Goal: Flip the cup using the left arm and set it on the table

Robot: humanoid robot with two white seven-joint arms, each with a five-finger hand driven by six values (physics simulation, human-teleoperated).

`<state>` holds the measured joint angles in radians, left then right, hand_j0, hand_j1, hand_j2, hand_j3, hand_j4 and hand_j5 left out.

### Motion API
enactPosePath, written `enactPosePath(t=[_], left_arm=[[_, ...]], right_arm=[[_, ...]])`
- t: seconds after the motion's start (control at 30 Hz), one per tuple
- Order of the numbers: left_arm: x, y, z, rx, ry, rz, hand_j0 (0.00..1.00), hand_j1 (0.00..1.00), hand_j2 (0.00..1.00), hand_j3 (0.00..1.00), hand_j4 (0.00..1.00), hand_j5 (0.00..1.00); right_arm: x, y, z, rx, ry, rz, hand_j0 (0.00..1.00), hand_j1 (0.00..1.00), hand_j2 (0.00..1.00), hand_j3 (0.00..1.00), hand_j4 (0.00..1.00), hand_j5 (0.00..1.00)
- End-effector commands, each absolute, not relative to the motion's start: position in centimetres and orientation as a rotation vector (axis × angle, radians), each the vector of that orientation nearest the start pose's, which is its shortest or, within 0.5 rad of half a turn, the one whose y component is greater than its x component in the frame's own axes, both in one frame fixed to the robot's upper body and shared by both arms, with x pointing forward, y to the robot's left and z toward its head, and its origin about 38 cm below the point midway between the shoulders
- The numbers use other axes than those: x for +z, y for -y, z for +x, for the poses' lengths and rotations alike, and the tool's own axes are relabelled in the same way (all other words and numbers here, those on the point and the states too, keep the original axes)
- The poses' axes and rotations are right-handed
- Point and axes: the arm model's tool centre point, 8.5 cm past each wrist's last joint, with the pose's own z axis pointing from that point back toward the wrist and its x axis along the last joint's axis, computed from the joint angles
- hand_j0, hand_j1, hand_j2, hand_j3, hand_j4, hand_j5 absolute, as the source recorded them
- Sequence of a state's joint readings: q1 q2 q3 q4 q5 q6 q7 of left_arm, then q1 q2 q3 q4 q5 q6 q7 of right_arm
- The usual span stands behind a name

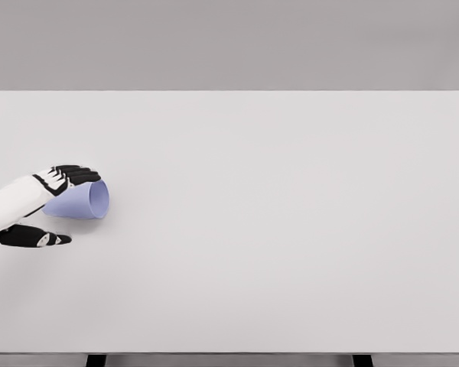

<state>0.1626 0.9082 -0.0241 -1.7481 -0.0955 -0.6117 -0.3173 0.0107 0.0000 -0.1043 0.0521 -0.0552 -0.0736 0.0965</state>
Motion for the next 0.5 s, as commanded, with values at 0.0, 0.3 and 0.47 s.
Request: enactPosePath(t=[0.0,0.3,0.47], left_arm=[[18.2,-36.1,29.5,-1.575,1.626,0.059,0.98,0.98,0.98,0.98,0.98,0.98],[19.7,-36.6,33.0,-1.41,1.497,0.083,0.98,0.98,0.98,0.98,0.98,0.98],[18.1,-37.8,33.8,-1.27,1.308,0.131,1.0,1.0,1.0,1.0,1.0,1.0]], right_arm=[[-26.1,26.3,-1.6,-0.158,0.025,0.004,1.0,1.0,1.0,1.0,1.0,1.0],[-26.1,26.3,-1.6,-0.158,0.025,0.004,1.0,1.0,1.0,1.0,1.0,1.0],[-26.1,26.3,-1.6,-0.158,0.025,0.004,1.0,1.0,1.0,1.0,1.0,1.0]])
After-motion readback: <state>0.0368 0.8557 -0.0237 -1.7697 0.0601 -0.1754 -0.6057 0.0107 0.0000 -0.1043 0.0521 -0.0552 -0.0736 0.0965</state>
